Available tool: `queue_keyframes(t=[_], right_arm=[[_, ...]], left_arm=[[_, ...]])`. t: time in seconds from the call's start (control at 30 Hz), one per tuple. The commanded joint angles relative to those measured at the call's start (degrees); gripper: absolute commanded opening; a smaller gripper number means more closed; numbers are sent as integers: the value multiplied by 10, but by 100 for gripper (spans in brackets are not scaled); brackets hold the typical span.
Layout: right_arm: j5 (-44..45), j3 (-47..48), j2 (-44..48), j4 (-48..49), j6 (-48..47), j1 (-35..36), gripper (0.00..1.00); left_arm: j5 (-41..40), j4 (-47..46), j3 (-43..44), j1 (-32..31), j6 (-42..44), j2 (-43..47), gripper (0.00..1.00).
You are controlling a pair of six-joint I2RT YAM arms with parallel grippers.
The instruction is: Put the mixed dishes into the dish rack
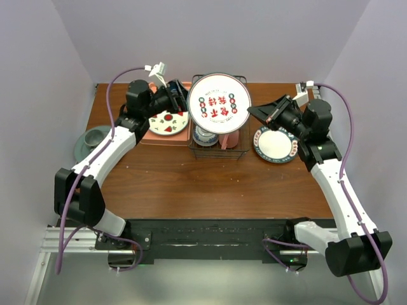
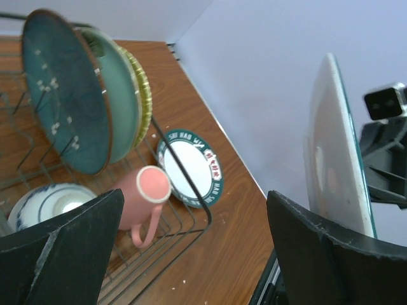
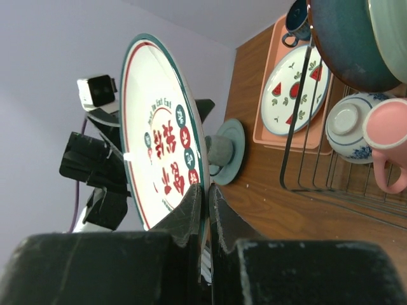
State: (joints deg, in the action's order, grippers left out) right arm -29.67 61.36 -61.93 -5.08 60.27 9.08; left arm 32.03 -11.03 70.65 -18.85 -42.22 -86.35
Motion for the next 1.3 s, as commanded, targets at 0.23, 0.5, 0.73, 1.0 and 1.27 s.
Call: queue_keyframes(t=[0.23,0.5,0.73,1.0,1.27], right_arm=[[56,22,1,68,63,2,0],[105,34,-8,30,42,1,0],[94,71,-41,9,-29,1,0],[11,87,-72,35,-38,4,0],[-51,78,-93,86,-15,18,0]], left_arm=[[-114,173,28,2,55,32,100],[-202,278,28,15,72,109,100],[-159,250,18,20,40,176,100],[3,71,-53,20,-12,140,100],[54,-31,-73,20,-48,106,100]])
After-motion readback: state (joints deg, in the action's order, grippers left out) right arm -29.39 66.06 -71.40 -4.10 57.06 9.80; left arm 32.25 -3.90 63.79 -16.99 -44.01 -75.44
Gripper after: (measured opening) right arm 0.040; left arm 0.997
